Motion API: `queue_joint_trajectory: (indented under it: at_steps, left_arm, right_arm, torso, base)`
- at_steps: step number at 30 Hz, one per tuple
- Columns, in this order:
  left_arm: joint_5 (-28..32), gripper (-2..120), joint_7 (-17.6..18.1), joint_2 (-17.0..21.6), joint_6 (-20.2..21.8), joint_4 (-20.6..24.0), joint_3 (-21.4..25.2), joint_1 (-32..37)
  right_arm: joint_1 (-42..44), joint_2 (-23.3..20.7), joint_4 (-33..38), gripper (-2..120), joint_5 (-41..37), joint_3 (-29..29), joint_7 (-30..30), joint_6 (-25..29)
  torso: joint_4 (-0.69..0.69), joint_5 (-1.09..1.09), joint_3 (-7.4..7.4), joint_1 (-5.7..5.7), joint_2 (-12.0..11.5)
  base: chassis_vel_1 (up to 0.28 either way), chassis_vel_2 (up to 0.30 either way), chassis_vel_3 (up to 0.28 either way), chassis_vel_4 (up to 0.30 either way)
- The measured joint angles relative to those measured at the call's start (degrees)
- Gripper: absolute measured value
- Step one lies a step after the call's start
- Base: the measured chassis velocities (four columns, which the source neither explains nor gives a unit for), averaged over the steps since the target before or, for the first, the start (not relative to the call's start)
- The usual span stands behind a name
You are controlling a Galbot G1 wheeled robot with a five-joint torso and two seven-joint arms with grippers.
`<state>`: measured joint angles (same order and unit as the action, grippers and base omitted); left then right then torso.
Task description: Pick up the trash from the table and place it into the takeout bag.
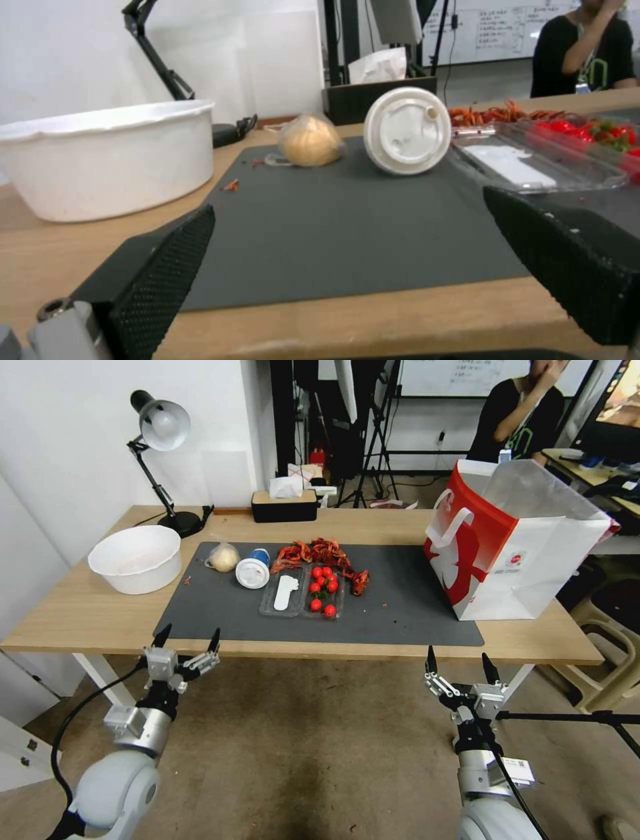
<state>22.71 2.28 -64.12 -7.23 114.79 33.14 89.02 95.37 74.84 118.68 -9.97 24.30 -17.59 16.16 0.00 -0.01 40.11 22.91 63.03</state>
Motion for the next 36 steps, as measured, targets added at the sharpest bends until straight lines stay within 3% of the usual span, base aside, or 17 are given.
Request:
queue_joint_trajectory:
  at_steps: [15, 28, 36]
  left_arm:
    - [-0.78, 100, -0.12, -1.19, -2.70, -1.78, 0.55, 2.02]
    - [0.36, 100, 0.61, 1.16, 1.65, -2.29, -5.71, -6.53]
    - [4.23, 100, 2.16, 3.11, 5.39, -5.18, -11.18, -15.95]
  right_arm:
    - [-0.35, 0.13, -0.82, 100, 0.13, -0.25, -0.11, -0.06]
    - [-0.73, 0.03, -1.32, 100, 0.12, -0.14, -0.17, -0.22]
    - [-0.87, 0.63, -1.43, 100, 0.12, -0.04, -0.18, -0.43]
  torso:
    - [0.00, 0.00, 0.00, 0.01, 0.00]
    - [0.00, 0.02, 0.00, 0.01, 0.00]
    - [0.00, 0.01, 0.00, 0.01, -0.01]
  base:
    - [0.000, 0.000, 0.000, 0.000]
    - [0.000, 0.000, 0.000, 0.000]
    - [0.000, 0.000, 0.000, 0.000]
